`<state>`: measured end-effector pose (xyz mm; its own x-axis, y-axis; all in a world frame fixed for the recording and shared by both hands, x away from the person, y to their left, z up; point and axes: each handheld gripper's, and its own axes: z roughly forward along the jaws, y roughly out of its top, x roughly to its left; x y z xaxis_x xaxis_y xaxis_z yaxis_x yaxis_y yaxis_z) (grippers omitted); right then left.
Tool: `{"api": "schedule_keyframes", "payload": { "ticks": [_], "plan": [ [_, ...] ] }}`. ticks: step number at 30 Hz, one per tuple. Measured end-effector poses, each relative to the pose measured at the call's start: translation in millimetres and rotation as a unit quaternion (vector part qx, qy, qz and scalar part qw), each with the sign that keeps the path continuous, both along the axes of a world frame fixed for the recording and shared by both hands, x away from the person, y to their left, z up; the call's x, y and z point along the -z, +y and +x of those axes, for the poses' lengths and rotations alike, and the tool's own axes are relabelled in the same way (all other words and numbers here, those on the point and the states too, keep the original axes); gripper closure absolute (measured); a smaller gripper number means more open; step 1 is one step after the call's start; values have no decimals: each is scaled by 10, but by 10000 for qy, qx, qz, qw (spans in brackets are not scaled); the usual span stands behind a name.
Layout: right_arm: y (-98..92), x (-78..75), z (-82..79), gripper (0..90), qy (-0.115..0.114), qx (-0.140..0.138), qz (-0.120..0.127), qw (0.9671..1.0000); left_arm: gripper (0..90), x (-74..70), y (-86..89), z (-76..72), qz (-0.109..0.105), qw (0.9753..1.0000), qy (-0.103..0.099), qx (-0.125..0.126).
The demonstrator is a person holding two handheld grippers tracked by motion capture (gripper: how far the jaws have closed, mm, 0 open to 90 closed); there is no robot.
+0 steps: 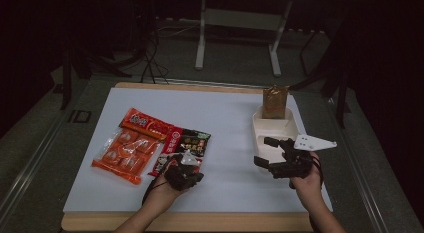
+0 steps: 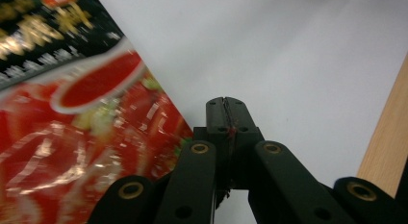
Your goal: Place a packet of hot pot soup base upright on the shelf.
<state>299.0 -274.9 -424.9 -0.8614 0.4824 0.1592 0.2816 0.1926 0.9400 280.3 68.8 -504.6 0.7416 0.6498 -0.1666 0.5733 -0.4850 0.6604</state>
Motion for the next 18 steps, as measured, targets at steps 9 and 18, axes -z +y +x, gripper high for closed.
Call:
{"api": "schedule_keyframes", "payload": {
  "ticks": [9,18],
  "plan": [
    [15,2,-6,152,14,-33,1,10000,808,-205,424,222,-251,9971,-413,-591],
    [33,15,-5,151,42,-30,-20,10000,635,-254,742,487,-355,9920,-671,-1007]
  ]
}}
